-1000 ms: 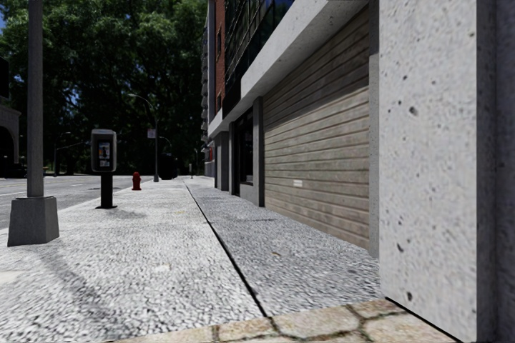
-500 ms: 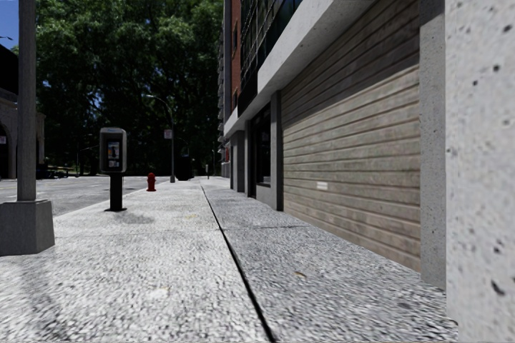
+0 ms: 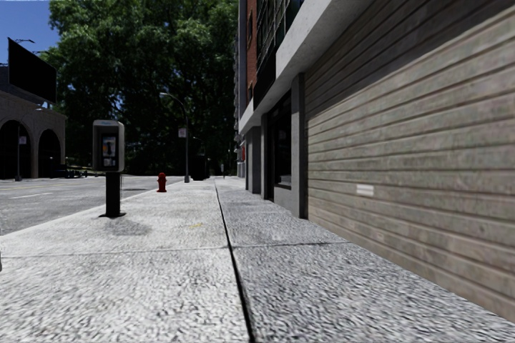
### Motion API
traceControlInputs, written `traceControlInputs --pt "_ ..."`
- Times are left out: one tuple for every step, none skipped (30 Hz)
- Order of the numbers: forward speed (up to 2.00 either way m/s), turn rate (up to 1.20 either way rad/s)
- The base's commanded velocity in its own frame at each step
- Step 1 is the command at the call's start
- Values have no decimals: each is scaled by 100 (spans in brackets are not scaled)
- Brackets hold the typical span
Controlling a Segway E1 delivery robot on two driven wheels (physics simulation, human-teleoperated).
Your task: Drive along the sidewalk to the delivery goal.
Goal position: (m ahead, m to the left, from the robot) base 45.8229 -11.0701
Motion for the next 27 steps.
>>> traceControlInputs --pt "200 31" --pt "200 32" --pt "200 32" --pt "200 32" --pt "200 32" --pt "200 32" --pt "200 32" --pt "200 32" --pt "200 32" --pt "200 32" --pt "200 32" --pt "200 32" --pt "200 32" --pt "200 32" --pt "200 32" --pt "200 32" --pt "200 32" --pt "200 32" --pt "200 32" --pt "200 32" --pt "200 32" --pt "200 32" --pt "200 32" --pt "200 32" --pt "200 32" --pt "200 22" --pt "200 4"
